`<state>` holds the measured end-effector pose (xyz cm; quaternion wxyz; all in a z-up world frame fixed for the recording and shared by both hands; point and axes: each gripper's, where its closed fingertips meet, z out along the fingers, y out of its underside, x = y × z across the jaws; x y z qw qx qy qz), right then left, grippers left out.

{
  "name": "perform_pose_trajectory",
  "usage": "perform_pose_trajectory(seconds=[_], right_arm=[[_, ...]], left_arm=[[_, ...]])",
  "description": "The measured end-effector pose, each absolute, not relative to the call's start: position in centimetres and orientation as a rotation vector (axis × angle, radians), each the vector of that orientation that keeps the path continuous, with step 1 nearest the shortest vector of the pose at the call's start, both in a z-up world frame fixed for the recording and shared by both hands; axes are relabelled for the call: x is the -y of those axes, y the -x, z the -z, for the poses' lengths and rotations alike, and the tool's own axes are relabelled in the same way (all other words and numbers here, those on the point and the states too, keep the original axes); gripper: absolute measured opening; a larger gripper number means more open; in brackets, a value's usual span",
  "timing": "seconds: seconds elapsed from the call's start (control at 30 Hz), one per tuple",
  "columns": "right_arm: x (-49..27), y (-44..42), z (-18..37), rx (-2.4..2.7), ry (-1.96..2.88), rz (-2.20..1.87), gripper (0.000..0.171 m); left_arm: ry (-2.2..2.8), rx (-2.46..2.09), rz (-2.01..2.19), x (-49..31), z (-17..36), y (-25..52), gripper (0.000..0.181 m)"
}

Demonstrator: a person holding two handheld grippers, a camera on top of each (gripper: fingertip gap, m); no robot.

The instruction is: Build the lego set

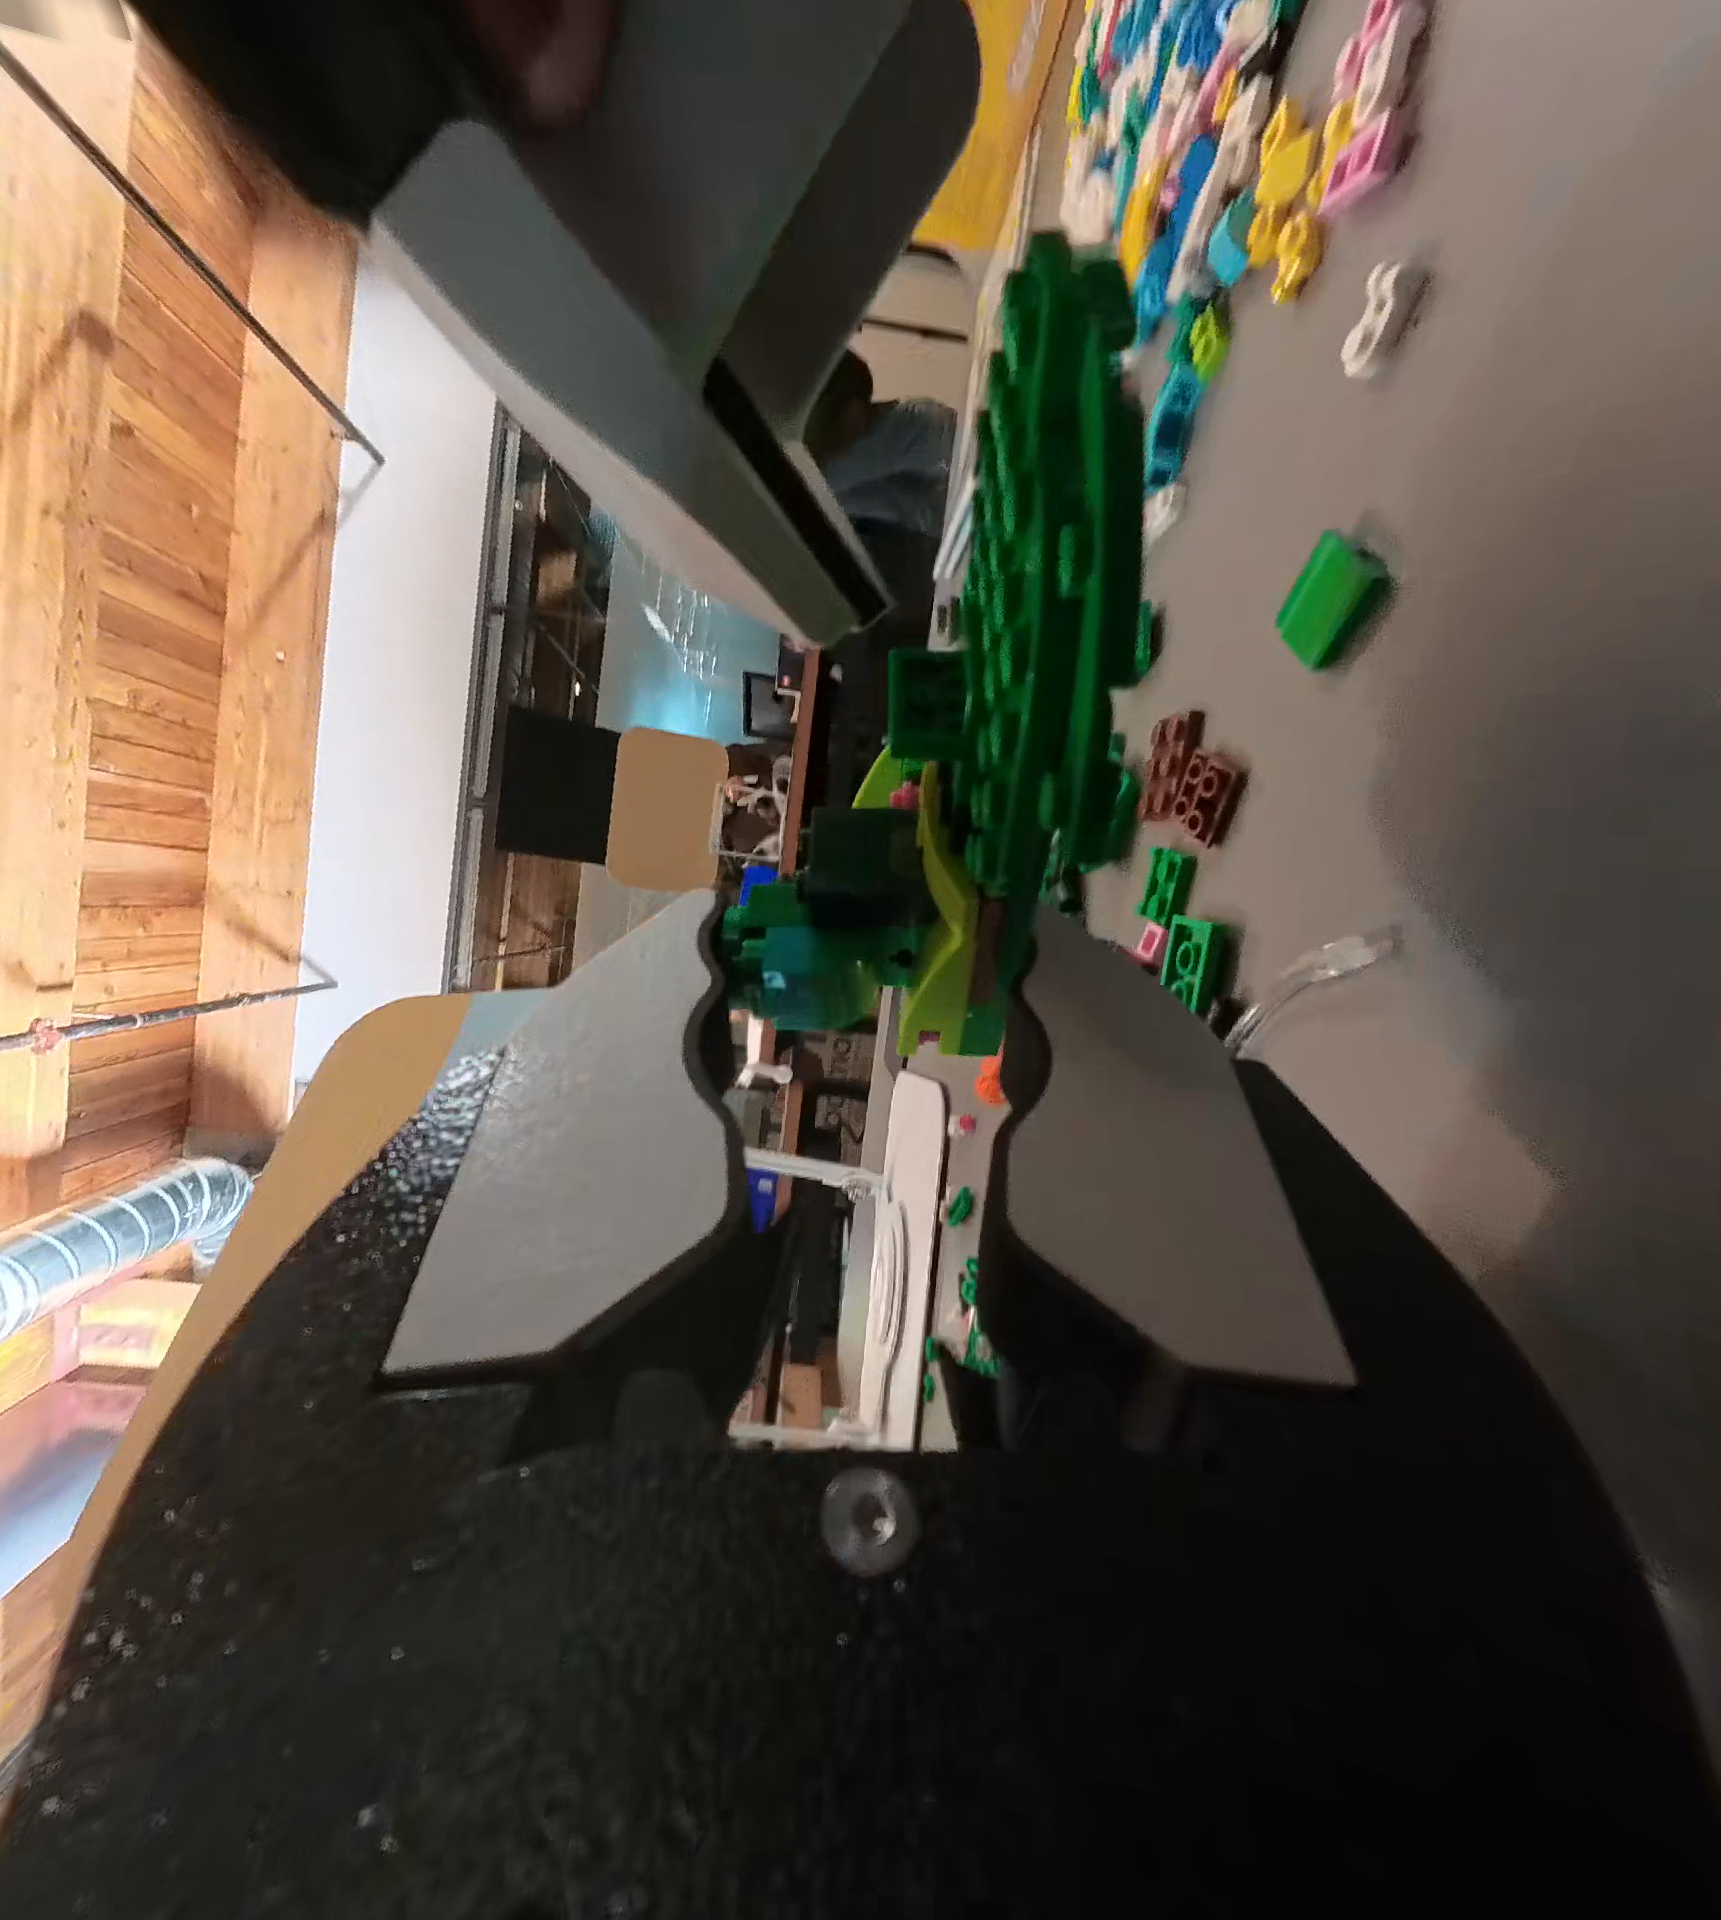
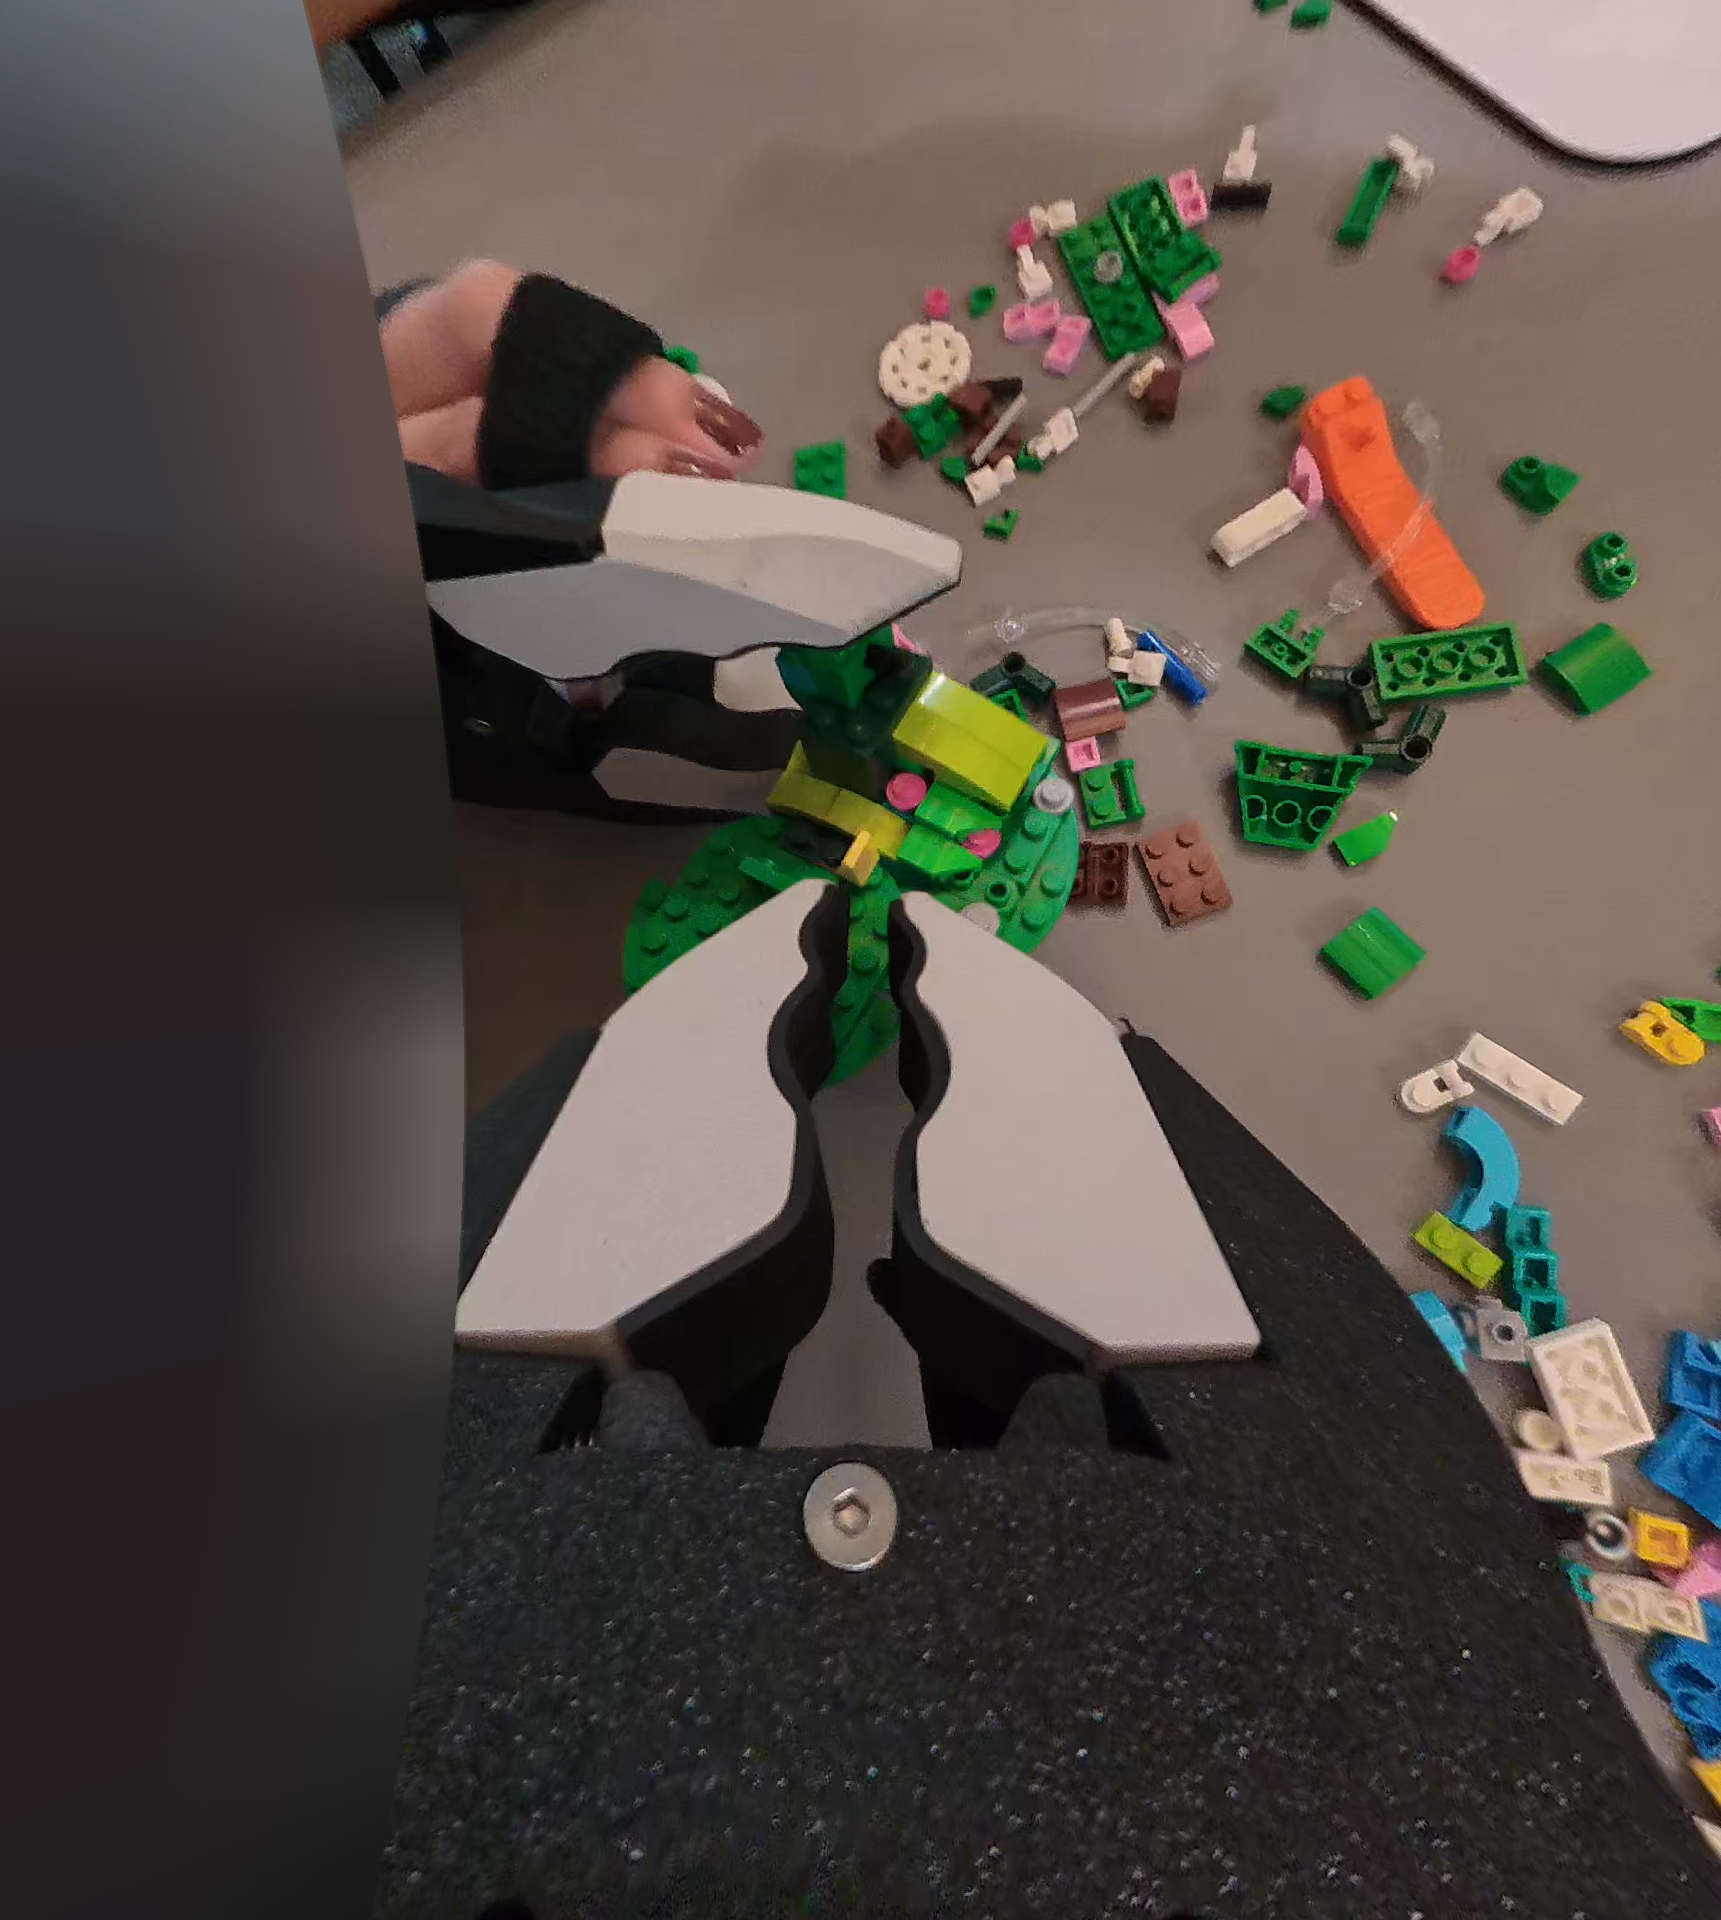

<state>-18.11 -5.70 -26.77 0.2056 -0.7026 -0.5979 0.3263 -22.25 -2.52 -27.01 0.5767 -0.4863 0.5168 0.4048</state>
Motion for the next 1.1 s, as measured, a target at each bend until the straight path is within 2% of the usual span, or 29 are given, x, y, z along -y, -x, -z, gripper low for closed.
perform_pose_trajectory(seconds=[0.33, 0.73, 1.1], right_arm=[[5.9, 19.2, 27.7, 1.729, 2.006, -0.936, 0.010], [6.4, 18.6, 28.1, 1.889, 1.977, -0.871, 0.002], [9.5, 16.8, 27.6, 2.322, 1.315, -0.804, 0.002]], left_arm=[[1.110, -1.243, -1.036, 2.5, 27.2, 22.3, 0.048], [1.042, -1.277, -1.038, 3.0, 27.1, 21.6, 0.048], [0.844, -1.340, -0.984, 4.9, 26.5, 19.2, 0.048]])
